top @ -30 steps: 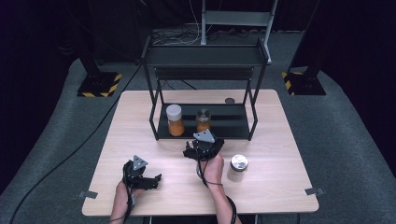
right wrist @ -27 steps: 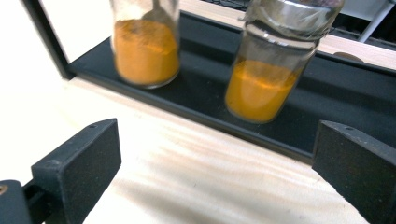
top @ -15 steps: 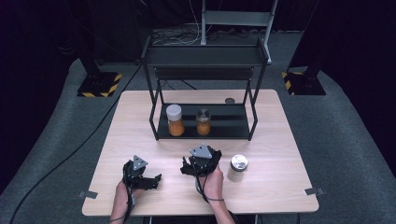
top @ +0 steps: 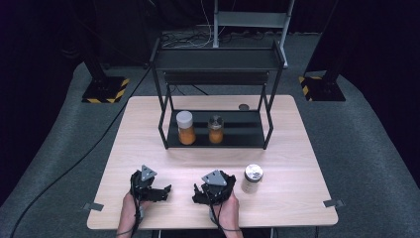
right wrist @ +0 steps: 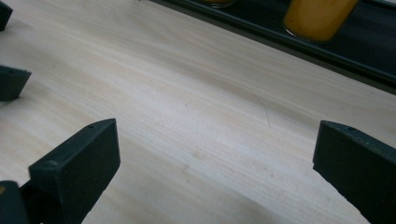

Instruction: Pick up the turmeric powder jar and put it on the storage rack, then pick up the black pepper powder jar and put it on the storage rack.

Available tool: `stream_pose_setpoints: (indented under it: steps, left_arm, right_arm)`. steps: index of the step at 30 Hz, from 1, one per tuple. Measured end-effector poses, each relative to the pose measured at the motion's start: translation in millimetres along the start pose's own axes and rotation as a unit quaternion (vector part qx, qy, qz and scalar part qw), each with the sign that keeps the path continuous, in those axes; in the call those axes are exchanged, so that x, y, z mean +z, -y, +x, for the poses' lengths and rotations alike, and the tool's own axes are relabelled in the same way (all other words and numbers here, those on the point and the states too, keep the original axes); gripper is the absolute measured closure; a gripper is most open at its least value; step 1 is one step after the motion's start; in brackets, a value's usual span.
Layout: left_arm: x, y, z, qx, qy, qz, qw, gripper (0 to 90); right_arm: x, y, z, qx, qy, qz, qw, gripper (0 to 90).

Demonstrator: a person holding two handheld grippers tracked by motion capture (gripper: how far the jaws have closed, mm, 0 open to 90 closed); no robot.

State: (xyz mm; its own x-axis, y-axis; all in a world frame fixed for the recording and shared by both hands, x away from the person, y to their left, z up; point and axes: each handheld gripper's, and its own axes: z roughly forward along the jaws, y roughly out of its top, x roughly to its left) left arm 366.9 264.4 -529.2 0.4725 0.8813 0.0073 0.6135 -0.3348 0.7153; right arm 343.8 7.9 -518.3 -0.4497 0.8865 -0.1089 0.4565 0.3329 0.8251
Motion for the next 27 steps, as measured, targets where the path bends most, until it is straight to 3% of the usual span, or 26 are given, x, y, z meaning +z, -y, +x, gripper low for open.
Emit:
stream_pose_setpoints:
  steps: [4,11,18,23,27]
  left_arm:
    - [0.0,0.0,0.0,0.000,0.000,0.000,1.0000,2.1]
    - [0.1,0.0,0.2,-0.001,0.001,0.001,1.0000,2.0]
    - [0.2,0.1,0.0,-0.002,0.001,0.000,1.0000,2.1]
    - [0.1,0.1,-0.1,-0.001,0.001,0.000,1.0000,2.1]
    - [0.2,0.1,0.2,-0.001,0.001,0.000,1.0000,2.1]
  right_arm:
    - [-4.8,8.7,0.1,-0.014,0.000,-0.001,0.9999,0.0]
    - [-13.9,18.4,-3.4,-0.017,-0.003,-0.001,0.9998,0.0]
    - [-14.1,19.7,-11.5,0.001,-0.018,0.008,0.9998,0.0]
    - [-13.0,19.4,-11.0,-0.007,-0.020,0.014,0.9997,0.0]
    - [-13.6,19.7,-12.7,0.000,-0.023,0.008,0.9997,0.0]
